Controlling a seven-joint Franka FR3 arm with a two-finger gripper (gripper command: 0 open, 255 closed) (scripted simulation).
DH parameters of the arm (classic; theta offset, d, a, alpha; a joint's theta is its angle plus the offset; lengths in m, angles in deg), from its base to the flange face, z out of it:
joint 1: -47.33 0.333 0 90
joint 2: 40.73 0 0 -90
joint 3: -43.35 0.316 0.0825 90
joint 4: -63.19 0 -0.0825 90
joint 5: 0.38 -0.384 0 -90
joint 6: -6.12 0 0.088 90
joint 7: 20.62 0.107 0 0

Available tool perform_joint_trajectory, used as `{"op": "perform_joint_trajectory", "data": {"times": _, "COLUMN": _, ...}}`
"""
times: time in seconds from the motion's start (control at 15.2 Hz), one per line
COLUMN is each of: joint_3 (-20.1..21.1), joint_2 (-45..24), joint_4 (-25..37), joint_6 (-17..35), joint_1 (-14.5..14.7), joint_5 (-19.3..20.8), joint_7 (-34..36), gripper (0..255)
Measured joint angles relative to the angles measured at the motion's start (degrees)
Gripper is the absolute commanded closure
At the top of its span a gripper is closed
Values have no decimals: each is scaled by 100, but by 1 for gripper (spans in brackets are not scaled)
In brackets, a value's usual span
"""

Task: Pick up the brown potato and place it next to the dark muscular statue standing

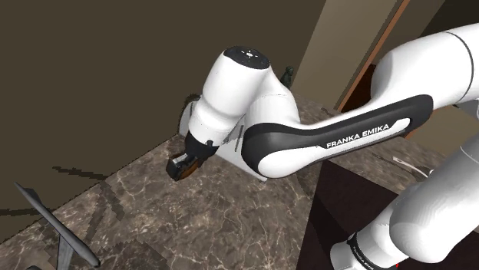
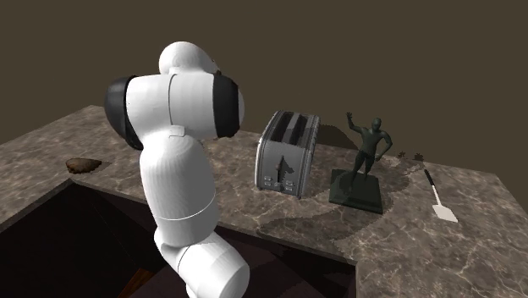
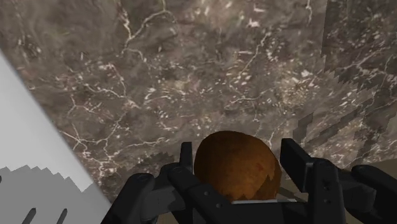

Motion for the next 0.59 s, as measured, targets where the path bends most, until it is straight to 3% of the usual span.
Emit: {"op": "perform_joint_trajectory", "data": {"times": 0.59, "joint_3": -11, "joint_2": 341, "joint_4": 427, "joint_6": -648, "joint_1": -24, "joint_5": -413, "joint_7": -324, "gripper": 255}}
